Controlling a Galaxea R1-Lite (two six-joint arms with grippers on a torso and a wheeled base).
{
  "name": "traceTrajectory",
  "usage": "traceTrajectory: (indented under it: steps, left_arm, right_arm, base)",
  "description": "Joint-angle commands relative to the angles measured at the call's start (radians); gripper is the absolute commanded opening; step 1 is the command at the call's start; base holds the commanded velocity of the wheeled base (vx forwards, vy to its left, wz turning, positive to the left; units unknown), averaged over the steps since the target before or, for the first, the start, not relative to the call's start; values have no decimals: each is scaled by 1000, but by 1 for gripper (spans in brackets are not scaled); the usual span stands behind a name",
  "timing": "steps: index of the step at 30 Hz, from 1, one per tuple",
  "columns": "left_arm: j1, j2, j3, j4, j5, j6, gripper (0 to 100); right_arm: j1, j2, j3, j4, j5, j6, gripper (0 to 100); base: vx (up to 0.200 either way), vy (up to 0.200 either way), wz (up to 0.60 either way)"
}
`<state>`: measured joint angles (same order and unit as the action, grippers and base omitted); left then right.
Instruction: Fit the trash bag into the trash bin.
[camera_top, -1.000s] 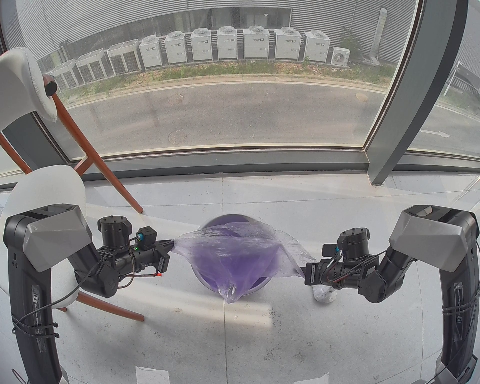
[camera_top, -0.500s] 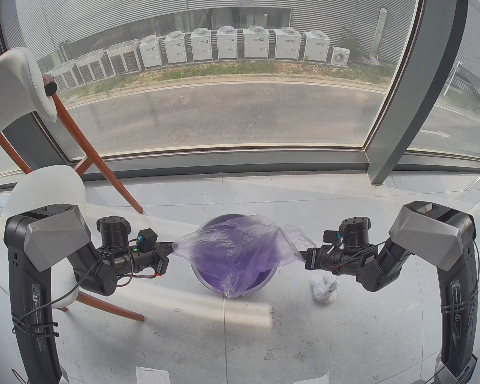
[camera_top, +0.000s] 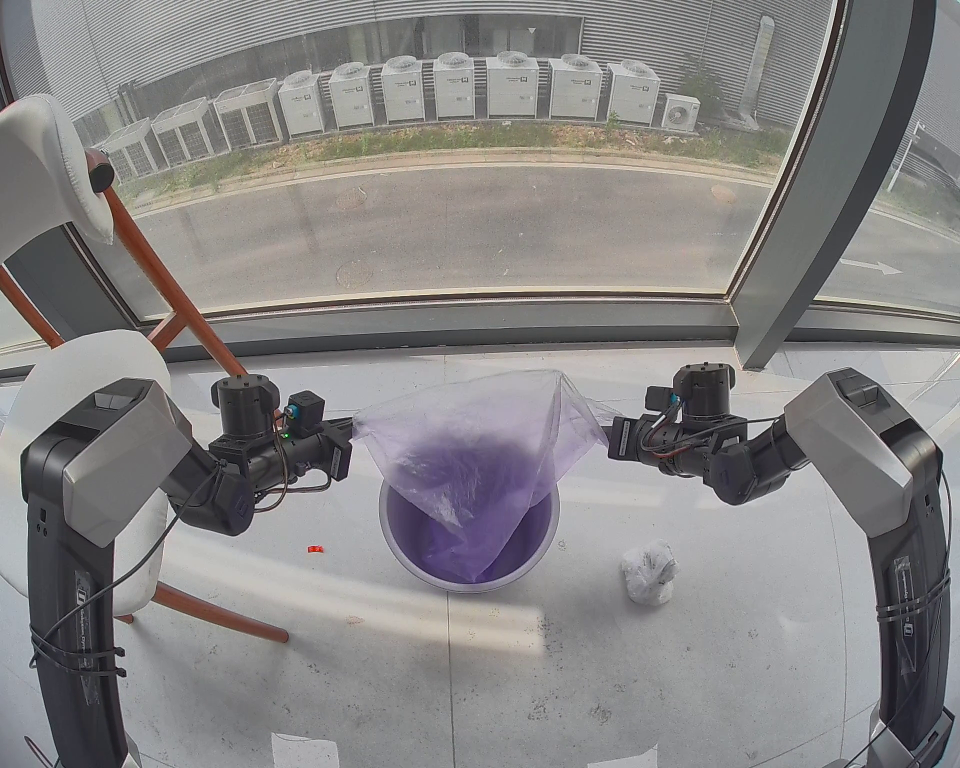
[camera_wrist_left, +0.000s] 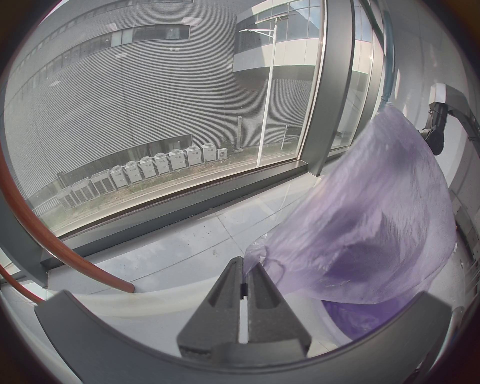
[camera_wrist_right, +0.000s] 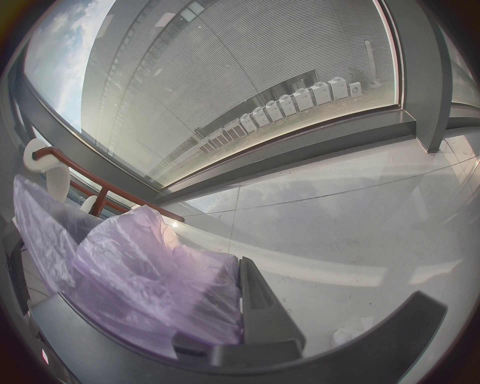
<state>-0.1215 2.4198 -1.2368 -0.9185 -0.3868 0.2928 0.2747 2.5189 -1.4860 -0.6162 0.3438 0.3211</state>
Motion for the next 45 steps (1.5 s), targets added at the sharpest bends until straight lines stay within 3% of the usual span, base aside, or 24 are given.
traceTrajectory:
  steps: [1,12,18,23,27,30,34,35,40,45]
  left_arm:
    - [-12,94,-124,44,36,-17,0]
    - [2,165,-116,70,59,-20,0]
    - [-3,163,-92,72,59,-21,0]
    - [-3,150,33,50,49,-12,0]
    - [-3,113,149,-45,28,-14,0]
    - [0,110,177,-109,-10,-18,0]
    - [0,108,175,-135,-15,-24,0]
    - [-1,105,172,-138,-15,-24,0]
    - [-3,91,181,-140,-15,-26,0]
    - [-3,94,188,-175,-14,-26,0]
  right_arm:
    - [-17,86,-177,131,0,3,0]
    - [-11,155,-241,256,3,0,0]
    - [-8,138,-172,259,55,0,0]
    - [3,87,-46,245,101,-25,0]
    - [12,52,56,239,112,-89,0]
    - [14,40,92,222,112,-128,0]
    - [6,46,85,113,112,-117,0]
    - [5,47,82,84,112,-111,100]
    - [-8,15,118,13,121,-51,100]
    - [-40,-32,138,27,296,4,100]
  base:
    - [0,0,0]
    - [0,0,0]
    - [0,0,0]
    - [0,0,0]
    - [0,0,0]
    - [0,0,0]
    - [0,0,0]
    - [0,0,0]
    - [0,0,0]
    - [0,0,0]
